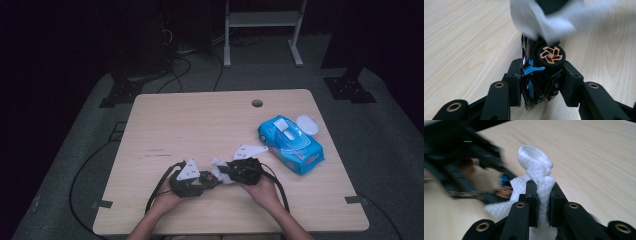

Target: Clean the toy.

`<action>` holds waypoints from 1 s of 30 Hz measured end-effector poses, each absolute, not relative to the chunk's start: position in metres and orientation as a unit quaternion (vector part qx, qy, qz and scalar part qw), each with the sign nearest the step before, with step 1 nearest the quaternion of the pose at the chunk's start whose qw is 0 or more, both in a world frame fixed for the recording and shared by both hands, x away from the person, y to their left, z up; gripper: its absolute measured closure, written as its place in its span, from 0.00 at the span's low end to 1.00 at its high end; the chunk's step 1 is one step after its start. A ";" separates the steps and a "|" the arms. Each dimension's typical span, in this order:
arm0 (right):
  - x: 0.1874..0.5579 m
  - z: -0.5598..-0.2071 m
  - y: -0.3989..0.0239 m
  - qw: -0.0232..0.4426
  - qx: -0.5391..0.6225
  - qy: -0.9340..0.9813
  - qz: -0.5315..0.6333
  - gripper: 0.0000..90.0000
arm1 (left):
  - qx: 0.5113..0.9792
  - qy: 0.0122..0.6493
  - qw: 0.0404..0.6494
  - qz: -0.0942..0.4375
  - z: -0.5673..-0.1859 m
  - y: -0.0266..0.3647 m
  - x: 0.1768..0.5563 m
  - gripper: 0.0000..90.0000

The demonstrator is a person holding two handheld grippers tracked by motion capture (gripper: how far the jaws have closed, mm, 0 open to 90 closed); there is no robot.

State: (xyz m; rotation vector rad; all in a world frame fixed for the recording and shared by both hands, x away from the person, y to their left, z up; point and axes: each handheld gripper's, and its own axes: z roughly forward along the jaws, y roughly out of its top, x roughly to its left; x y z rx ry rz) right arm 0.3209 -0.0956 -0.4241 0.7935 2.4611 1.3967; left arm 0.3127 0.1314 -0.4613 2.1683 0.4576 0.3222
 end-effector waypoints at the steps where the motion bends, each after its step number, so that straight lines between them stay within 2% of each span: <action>1: 0.318 -0.424 -0.090 0.101 0.255 0.837 0.473 0.89 | 0.872 0.185 0.436 0.129 -0.461 0.131 0.312 0.64; 4: 0.316 -0.423 -0.085 0.107 0.241 0.844 0.468 0.89 | 0.871 0.185 0.436 0.129 -0.461 0.132 0.312 0.65; 9: 0.328 -0.426 -0.108 0.129 0.277 0.835 0.458 0.89 | 0.873 0.182 0.434 0.129 -0.461 0.133 0.313 0.65; 12: 0.331 -0.426 -0.116 0.121 0.295 0.826 0.464 0.89 | 0.873 0.182 0.434 0.129 -0.461 0.132 0.313 0.65; 18: 0.318 -0.425 -0.093 0.105 0.256 0.837 0.472 0.89 | 0.872 0.185 0.434 0.128 -0.461 0.132 0.313 0.64; 21: 0.317 -0.424 -0.091 0.115 0.249 0.842 0.464 0.89 | 0.873 0.183 0.434 0.128 -0.460 0.134 0.313 0.65; 24: 0.323 -0.424 -0.104 0.137 0.269 0.837 0.456 0.89 | 0.874 0.183 0.432 0.128 -0.460 0.134 0.313 0.65; 30: 0.336 -0.426 -0.131 0.141 0.320 0.818 0.457 0.89 | 0.873 0.186 0.432 0.127 -0.460 0.136 0.313 0.65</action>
